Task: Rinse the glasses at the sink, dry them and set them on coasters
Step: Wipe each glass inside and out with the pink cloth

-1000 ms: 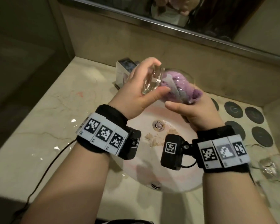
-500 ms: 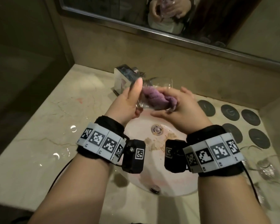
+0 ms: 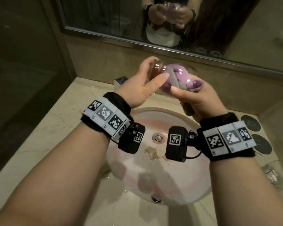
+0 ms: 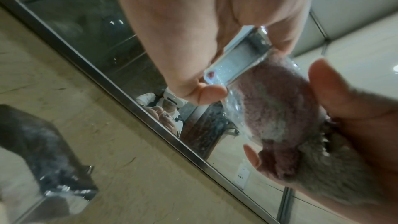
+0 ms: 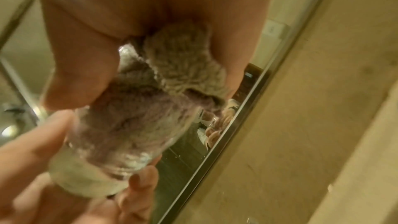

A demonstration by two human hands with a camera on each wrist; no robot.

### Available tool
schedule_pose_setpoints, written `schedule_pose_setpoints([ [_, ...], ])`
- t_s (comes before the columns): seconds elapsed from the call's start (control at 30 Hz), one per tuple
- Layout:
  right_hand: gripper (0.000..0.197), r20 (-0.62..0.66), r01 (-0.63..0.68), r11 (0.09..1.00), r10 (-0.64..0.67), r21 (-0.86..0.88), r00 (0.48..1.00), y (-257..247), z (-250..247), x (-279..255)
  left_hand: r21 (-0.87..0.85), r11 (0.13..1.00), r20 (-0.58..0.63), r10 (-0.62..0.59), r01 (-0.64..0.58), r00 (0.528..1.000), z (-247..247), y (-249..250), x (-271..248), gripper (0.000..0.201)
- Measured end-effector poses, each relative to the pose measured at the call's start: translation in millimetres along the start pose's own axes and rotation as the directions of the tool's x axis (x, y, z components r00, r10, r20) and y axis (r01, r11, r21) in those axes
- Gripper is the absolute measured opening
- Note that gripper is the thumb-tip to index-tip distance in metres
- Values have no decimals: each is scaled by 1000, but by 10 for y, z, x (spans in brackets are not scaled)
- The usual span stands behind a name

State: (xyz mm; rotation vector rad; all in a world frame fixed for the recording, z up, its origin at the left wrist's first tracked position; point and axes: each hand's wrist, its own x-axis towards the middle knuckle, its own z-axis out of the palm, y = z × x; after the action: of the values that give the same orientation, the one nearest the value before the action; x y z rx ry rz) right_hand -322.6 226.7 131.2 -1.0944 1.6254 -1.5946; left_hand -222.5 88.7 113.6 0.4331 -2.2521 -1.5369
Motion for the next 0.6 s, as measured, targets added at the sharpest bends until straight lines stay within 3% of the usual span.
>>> schedule_pose_setpoints([
  [0.1, 26, -72, 50, 999, -50, -3, 996, -73, -63, 55, -47, 999, 68, 2, 1, 998, -53, 121, 73, 50],
  [0.17, 39, -91, 88, 985, -102, -147, 991, -103, -120, 91, -184, 980, 77, -63, 76, 995, -45, 146, 134, 50],
  [0.2, 44, -59, 113, 944, -137, -309, 989, -106, -145, 115, -270, 951, 90, -131, 151, 987, -24, 161, 159, 60],
  [0.27, 47, 45, 168, 759, -180, -629, 983, -83, -195, 161, -409, 862, 115, -276, 299, 954, 23, 159, 198, 89],
  [0.33, 46, 97, 165, 641, -140, -749, 985, -72, -225, 189, -471, 801, 90, -374, 370, 923, 77, 134, 220, 93],
  [0.4, 41, 128, 157, 683, -94, -713, 987, -108, -219, 163, -446, 828, 8, -377, 341, 926, 147, 135, 205, 71],
  [0.5, 30, 121, 22, 961, 12, -277, 993, -160, -224, 109, -215, 959, -144, -217, 184, 965, 227, 162, 168, 53],
  [0.6, 15, 109, -42, 994, 53, -99, 993, -148, -280, 101, -13, 999, -207, -55, 53, 977, 248, 157, 164, 43],
])
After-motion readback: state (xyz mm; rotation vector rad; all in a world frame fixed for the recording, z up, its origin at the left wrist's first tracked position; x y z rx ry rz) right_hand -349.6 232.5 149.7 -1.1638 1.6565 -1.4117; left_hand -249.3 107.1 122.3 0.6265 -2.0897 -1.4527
